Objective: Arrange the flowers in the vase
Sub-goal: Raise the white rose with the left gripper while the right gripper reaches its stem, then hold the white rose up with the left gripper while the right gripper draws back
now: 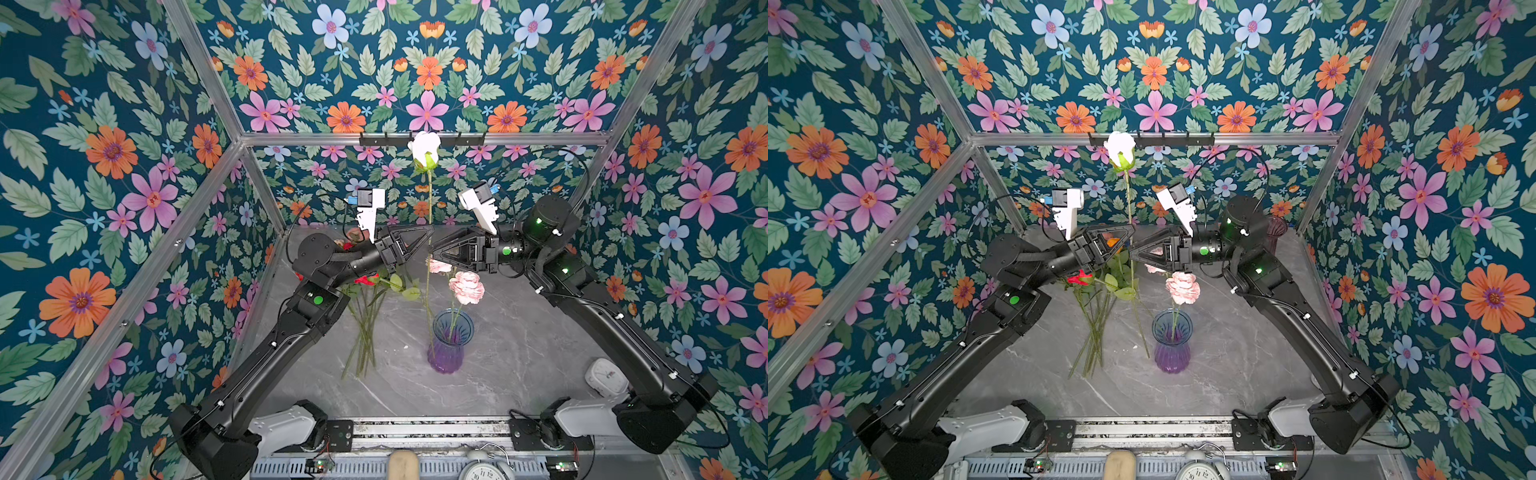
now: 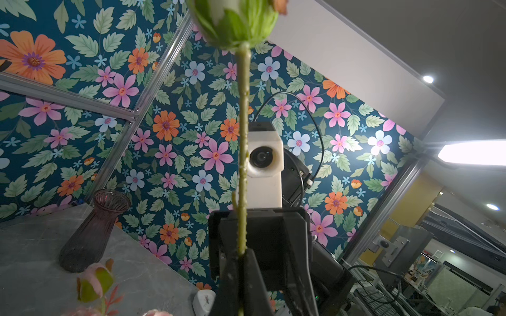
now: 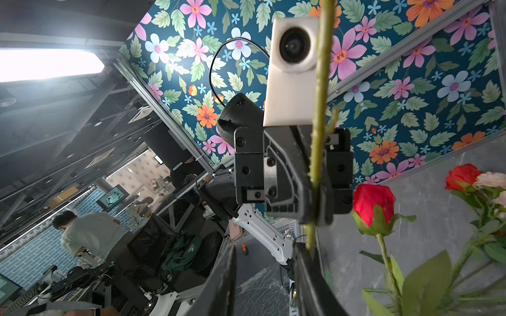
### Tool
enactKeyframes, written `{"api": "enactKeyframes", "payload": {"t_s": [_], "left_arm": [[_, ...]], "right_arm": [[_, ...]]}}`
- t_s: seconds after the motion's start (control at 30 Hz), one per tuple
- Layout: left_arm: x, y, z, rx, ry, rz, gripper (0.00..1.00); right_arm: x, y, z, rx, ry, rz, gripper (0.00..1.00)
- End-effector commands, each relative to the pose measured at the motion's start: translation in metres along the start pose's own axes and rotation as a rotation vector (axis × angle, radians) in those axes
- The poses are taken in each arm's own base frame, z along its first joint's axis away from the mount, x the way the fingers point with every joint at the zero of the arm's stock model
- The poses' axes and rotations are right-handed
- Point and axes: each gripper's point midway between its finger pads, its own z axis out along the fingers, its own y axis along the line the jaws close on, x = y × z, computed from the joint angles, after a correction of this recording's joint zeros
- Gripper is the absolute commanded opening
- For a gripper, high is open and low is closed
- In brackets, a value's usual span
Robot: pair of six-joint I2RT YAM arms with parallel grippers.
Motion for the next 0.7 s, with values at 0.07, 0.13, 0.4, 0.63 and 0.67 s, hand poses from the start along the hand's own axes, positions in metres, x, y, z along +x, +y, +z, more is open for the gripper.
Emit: {"api": "enactKeyframes", "payload": {"t_s": [0.07, 0.13, 0.4, 0.63, 0.67], "left_arm": [[-0.006, -0.011, 0.001, 0.041, -0.012, 0.109, 0.00], [-0.009, -0.009, 0.001, 0.025, -0.034, 0.158, 0.00], [-0.020, -0.014, 0.001, 0.097, -0.148, 0.238, 0.00], [0.000, -0.016, 0.028, 0.139, -0.090, 0.259, 0.00], [0.000, -0.016, 0.030, 0.139, -0.090, 0.257, 0.00]], "right_arm": [[0.003, 0.007, -0.007, 0.033, -0.004, -0.049, 0.34], [0.007, 0.018, -0.014, 0.072, -0.001, -0.081, 0.34], [0.036, 0.053, -0.059, 0.274, -0.011, -0.176, 0.34], [0.060, 0.046, -0.102, 0.575, -0.014, -0.218, 0.35], [0.063, 0.045, -0.105, 0.592, -0.014, -0.215, 0.35]]}}
